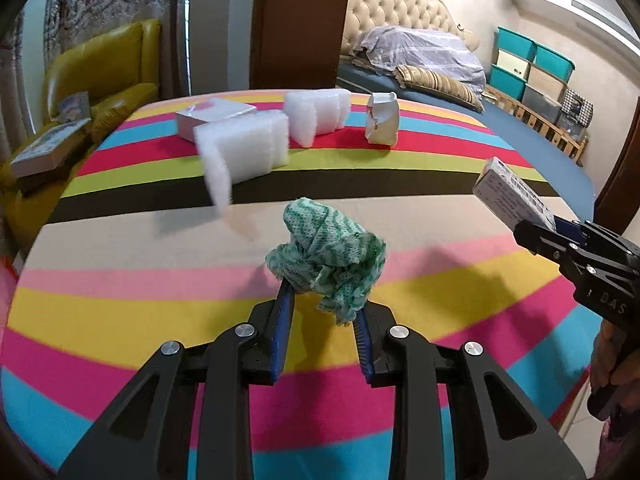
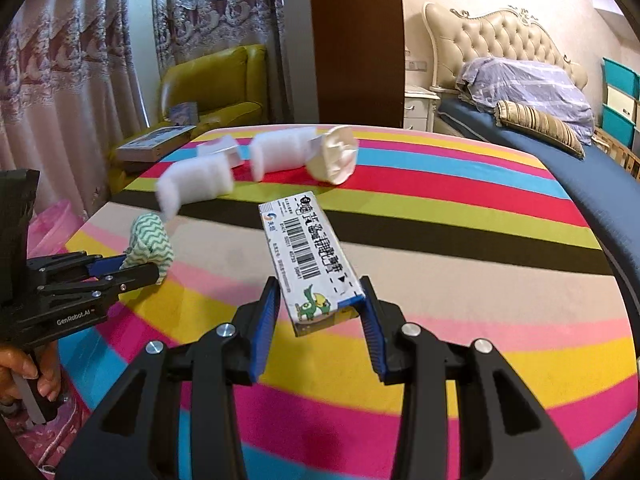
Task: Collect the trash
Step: 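Carry the medicine box and green cloth to the pink bin and release both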
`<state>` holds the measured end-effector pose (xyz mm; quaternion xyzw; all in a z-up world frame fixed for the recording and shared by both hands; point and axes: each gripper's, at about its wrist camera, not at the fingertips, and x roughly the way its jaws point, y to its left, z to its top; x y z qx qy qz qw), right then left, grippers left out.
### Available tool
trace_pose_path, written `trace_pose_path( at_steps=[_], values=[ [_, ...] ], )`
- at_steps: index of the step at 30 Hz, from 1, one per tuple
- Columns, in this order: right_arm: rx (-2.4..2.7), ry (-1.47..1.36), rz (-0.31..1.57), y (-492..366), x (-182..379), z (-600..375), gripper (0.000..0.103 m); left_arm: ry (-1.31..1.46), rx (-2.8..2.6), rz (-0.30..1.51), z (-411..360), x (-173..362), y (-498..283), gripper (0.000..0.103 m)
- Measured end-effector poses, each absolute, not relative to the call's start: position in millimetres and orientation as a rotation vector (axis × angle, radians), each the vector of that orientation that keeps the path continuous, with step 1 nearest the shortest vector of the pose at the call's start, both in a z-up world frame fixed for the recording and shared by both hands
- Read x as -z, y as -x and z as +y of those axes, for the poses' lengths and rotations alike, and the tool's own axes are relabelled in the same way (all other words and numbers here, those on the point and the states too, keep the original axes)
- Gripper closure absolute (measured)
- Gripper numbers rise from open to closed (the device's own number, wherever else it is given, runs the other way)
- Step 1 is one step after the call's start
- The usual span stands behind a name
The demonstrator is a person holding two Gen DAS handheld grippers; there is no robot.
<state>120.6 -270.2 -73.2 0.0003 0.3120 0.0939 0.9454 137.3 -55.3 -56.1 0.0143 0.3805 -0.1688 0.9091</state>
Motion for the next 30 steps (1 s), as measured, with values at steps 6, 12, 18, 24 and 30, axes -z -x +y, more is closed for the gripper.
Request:
trace_pose_path(
  at_steps=[6, 12, 18, 24, 30],
  values=[
    [-0.195, 0.002, 0.602, -101, 74, -254, 0.064, -0.04, 0.325, 0.728, -39, 50, -112, 0.075],
    [-0.21, 0.0, 0.574, -98, 73, -241, 0.064, -0.034, 0.297, 0.688, -24, 48, -100, 0.075],
    [-0.253, 0.004, 0.533, -95, 65, -217, 0.064, -0.017, 0.257, 0.653, -5, 45, -91, 0.075],
    [-0.306, 0.033, 0.509, -92, 57, -187, 0.064, 0.007, 0.202, 0.611, 23, 39, -79, 0.075],
    [-0.365, 0.055, 0.499, -89, 54, -155, 0.064, 0.041, 0.145, 0.573, 57, 33, -64, 0.075]
  ],
)
